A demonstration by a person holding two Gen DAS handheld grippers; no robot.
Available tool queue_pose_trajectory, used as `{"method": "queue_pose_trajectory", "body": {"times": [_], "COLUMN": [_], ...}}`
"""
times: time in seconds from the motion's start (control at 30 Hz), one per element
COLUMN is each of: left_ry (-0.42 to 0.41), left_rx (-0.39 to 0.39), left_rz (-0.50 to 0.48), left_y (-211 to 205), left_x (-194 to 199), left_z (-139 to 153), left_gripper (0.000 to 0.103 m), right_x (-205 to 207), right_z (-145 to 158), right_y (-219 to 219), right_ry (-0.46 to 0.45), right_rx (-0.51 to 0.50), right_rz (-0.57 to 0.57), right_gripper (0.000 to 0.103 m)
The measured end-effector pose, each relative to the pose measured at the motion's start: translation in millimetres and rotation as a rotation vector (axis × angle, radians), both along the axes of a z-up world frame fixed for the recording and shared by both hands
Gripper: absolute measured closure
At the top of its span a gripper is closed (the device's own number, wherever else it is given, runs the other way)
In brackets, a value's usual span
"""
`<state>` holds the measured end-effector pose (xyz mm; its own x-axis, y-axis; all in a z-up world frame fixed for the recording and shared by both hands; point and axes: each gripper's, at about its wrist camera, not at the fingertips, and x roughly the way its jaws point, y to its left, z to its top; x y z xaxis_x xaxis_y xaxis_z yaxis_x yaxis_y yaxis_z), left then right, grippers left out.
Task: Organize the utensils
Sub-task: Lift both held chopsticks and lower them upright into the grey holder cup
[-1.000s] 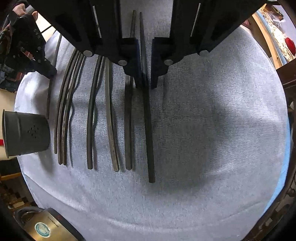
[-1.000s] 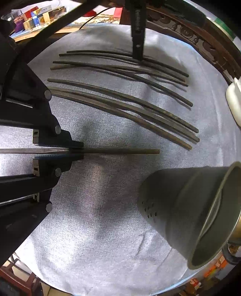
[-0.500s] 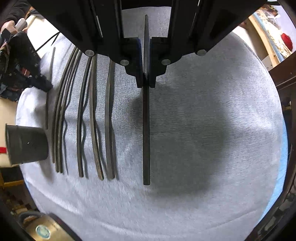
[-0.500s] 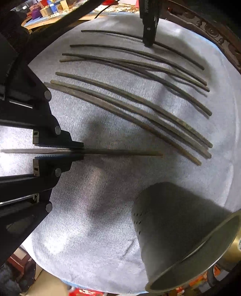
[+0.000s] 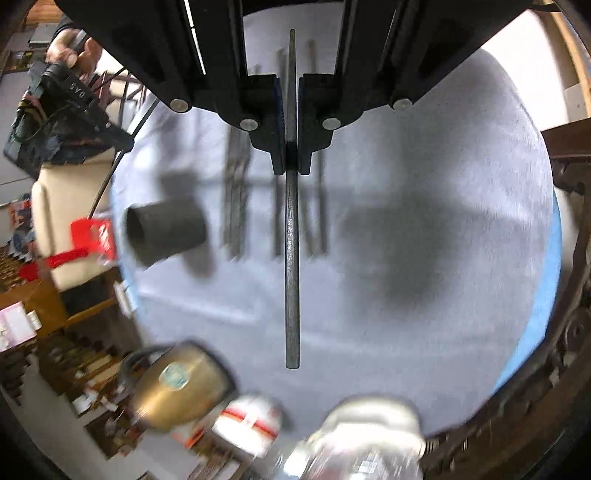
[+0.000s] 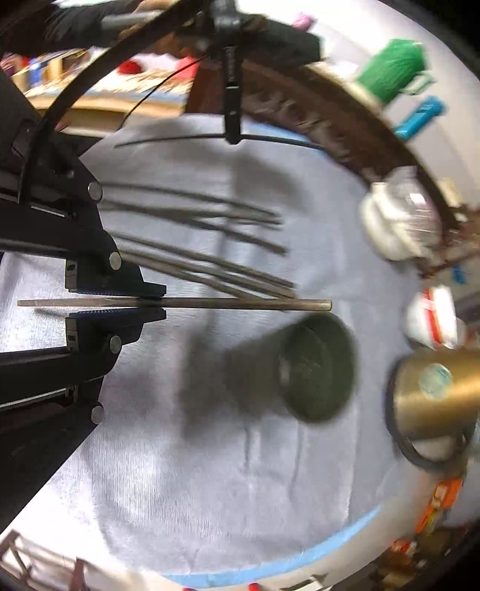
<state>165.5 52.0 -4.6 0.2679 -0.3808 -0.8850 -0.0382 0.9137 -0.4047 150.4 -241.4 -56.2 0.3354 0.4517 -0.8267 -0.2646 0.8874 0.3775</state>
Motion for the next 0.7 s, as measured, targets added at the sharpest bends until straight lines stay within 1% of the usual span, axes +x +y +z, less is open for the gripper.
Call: {"method": "queue_pose_trajectory", "body": {"times": [0.1, 0.17, 0.2, 0.23, 0.27, 0.3, 0.37, 0.4, 0.5, 0.53, 0.6, 0.67, 0.7], "left_ry": [-0.104, -0.164, -0.189, -0.246, -0.284, -0.322, -0.37, -0.405, -0.49, -0.517, -0.569, -0.617, -0.627], "left_rx": [-0.043, -0.066, -0.081, -0.103, -0.107, -0.111, -0.128, -0.129, -0.138, -0.144, -0.146, -0.151, -0.152], "left_rz": [0.018, 0.036, 0.047, 0.072, 0.089, 0.106, 0.12, 0.131, 0.151, 0.163, 0.186, 0.206, 0.216], "left_y": [-13.1, -25.3, -33.7, -39.3, -44.1, -49.5, -53.6, -60.1, -74.9, -81.4, -91.1, -99.1, -103.8], "left_x": [7.8, 13.7, 14.3, 16.9, 17.9, 20.4, 19.0, 22.0, 28.0, 32.9, 32.6, 36.5, 39.5], "left_z": [24.4, 36.4, 36.8, 45.7, 52.9, 58.7, 71.4, 75.2, 86.8, 88.1, 95.8, 94.3, 92.3], "left_gripper": [0.097, 0.097, 0.097, 0.097, 0.097, 0.097, 0.097, 0.097, 0.097, 0.097, 0.097, 0.097, 0.097], "right_x": [-0.6, -1.5, -1.4, -1.6, -3.0, -2.7, -1.4, -0.1, 3.6, 6.7, 9.2, 11.3, 15.4], "right_z": [19.3, 31.7, 41.4, 51.4, 59.0, 70.0, 83.1, 93.1, 111.9, 119.1, 129.4, 132.7, 133.2], "right_y": [-22.0, -34.1, -42.3, -54.0, -59.5, -66.9, -81.2, -87.0, -96.8, -98.1, -103.8, -103.5, -99.7], "right_ry": [-0.057, -0.091, -0.119, -0.145, -0.163, -0.201, -0.246, -0.288, -0.367, -0.408, -0.458, -0.503, -0.534], "right_rx": [0.071, 0.103, 0.132, 0.154, 0.167, 0.193, 0.225, 0.242, 0.274, 0.282, 0.286, 0.275, 0.264], "right_rz": [-0.066, -0.097, -0.121, -0.139, -0.151, -0.178, -0.216, -0.246, -0.302, -0.327, -0.362, -0.386, -0.405], "right_gripper": [0.097, 0.097, 0.097, 0.097, 0.097, 0.097, 0.097, 0.097, 0.097, 0.097, 0.097, 0.097, 0.097]}}
